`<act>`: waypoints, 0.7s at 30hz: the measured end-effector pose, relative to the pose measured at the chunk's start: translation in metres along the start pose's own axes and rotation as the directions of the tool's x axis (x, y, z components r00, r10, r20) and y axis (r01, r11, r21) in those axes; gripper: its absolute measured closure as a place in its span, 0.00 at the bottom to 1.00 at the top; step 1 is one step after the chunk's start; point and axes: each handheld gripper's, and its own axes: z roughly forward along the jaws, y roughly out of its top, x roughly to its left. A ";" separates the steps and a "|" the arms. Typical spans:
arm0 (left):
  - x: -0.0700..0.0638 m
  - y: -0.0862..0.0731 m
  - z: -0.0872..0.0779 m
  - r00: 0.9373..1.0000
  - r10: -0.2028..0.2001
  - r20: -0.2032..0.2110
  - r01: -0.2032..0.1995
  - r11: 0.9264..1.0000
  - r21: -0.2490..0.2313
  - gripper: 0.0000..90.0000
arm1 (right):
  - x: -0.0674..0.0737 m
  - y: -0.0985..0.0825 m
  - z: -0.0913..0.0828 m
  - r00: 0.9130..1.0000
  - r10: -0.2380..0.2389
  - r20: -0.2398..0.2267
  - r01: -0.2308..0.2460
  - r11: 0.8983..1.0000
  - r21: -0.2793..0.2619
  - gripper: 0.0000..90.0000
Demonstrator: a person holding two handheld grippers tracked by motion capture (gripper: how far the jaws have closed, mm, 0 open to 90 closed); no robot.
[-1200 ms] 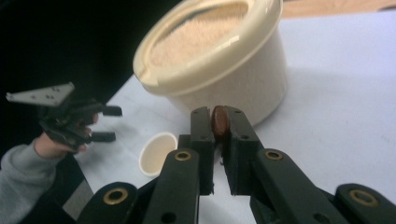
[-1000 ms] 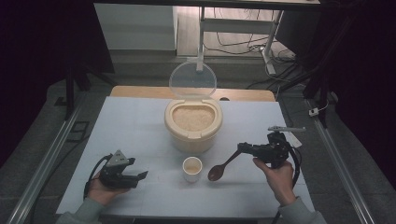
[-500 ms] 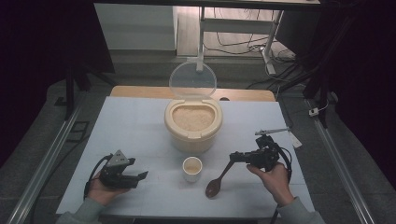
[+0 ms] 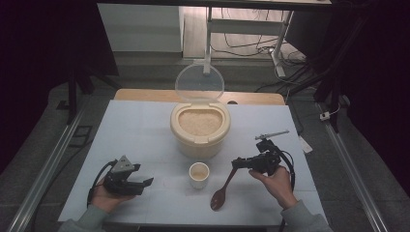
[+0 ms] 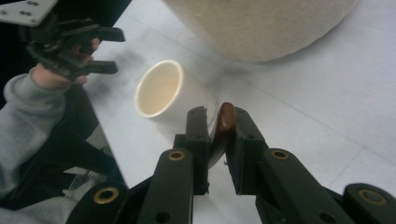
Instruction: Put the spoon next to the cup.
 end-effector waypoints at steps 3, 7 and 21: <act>0.000 0.000 0.000 1.000 0.000 0.000 0.000 1.000 0.000 0.28 | -0.008 0.001 0.007 1.000 -0.003 0.014 0.003 1.000 -0.002 0.85; 0.000 0.000 0.001 1.000 0.001 0.001 -0.001 1.000 0.002 0.28 | -0.017 0.003 0.016 1.000 -0.008 0.026 0.007 1.000 0.004 0.82; 0.000 0.000 0.001 1.000 0.003 0.000 -0.003 1.000 0.004 0.28 | -0.030 0.008 0.050 0.994 -0.056 0.098 0.054 0.998 0.017 0.73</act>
